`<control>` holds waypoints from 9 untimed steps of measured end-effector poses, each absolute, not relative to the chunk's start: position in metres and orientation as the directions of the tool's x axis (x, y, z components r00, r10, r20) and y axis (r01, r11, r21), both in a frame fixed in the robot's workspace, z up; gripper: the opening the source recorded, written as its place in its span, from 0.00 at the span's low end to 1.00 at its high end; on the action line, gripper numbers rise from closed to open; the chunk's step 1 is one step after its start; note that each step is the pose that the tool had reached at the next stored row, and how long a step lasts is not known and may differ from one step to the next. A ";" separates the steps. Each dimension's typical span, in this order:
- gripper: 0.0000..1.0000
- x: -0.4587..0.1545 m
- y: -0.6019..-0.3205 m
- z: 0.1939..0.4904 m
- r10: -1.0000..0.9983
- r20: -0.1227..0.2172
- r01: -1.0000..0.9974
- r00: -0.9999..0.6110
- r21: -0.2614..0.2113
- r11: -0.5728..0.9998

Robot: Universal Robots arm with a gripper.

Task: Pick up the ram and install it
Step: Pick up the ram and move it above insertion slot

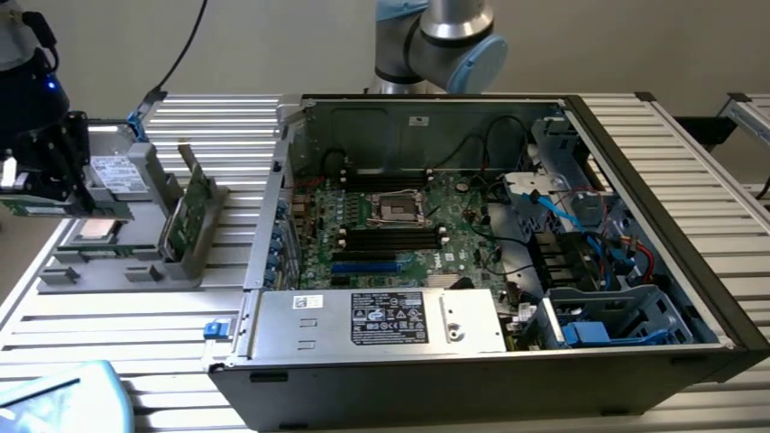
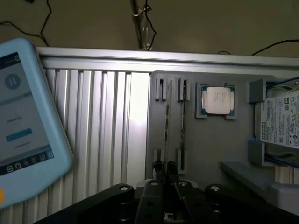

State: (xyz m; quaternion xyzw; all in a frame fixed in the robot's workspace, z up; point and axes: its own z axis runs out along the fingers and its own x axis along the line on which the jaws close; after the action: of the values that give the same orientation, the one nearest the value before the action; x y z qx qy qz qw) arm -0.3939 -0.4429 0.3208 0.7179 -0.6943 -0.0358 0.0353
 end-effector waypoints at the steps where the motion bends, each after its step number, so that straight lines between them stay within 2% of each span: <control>1: 0.14 -0.391 -0.443 0.324 -0.999 -0.003 -0.994 0.034 0.103 -0.034; 9: 0.14 -0.368 -0.443 0.348 -0.999 -0.003 -0.992 0.038 0.119 -0.039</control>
State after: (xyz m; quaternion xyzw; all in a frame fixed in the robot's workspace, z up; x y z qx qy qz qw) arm -0.3678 -0.4429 0.3476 0.7194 -0.6921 -0.0425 0.0417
